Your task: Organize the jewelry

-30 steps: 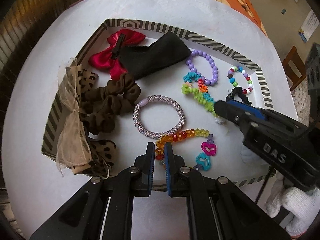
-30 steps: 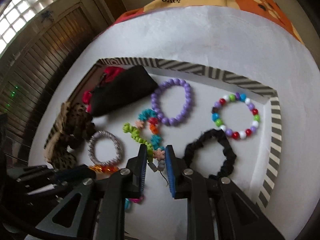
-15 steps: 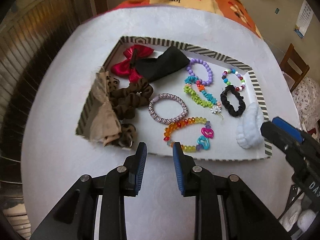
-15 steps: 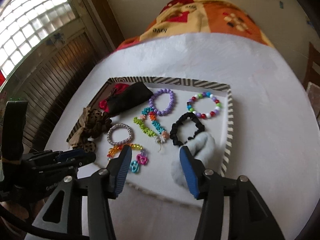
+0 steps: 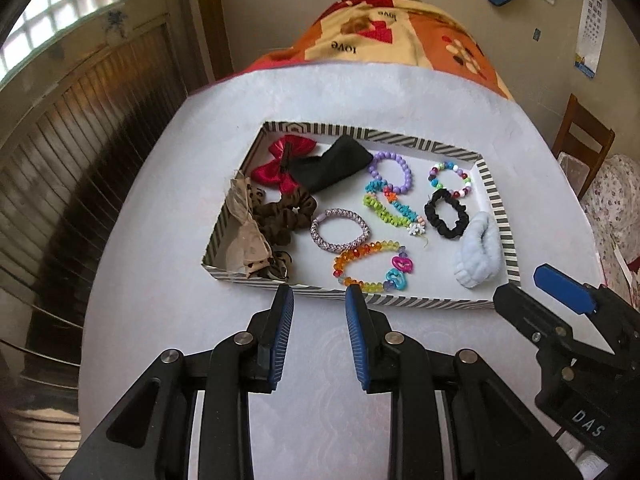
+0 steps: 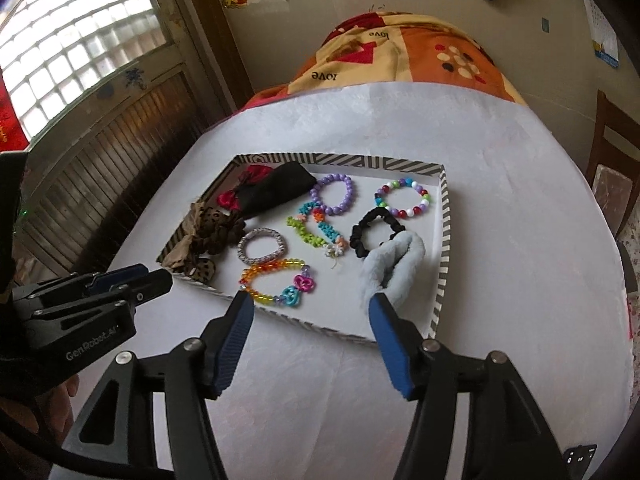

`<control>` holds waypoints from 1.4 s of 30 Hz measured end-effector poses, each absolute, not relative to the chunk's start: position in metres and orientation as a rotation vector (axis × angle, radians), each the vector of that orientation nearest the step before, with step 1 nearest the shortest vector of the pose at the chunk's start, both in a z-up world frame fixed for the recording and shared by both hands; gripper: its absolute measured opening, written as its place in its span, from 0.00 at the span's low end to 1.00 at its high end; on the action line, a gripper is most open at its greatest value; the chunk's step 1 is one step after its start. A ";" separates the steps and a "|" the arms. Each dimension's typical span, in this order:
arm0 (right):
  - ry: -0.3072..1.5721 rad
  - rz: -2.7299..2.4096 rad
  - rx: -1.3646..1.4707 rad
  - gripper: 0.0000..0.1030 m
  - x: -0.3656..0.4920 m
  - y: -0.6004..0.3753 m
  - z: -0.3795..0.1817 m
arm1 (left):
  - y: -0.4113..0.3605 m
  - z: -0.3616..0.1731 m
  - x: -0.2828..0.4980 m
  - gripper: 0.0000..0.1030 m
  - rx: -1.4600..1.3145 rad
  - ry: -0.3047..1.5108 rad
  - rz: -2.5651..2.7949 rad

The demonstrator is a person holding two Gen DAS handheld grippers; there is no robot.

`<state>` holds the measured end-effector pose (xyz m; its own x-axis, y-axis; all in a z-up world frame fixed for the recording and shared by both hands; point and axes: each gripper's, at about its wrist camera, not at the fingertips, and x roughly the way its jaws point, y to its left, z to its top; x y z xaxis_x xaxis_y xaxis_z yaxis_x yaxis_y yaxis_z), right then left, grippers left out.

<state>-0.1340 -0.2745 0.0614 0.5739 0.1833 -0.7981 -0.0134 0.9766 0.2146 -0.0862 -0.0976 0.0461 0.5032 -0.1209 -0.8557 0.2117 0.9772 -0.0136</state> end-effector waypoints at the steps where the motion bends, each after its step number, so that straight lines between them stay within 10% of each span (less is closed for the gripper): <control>1: 0.950 0.113 0.187 0.62 -0.136 -0.273 0.064 | -0.097 0.047 -0.088 0.05 0.095 1.022 -0.200; 42: 0.927 0.104 0.163 0.71 -0.155 -0.269 0.086 | -0.096 0.075 -0.109 0.05 0.081 0.942 -0.170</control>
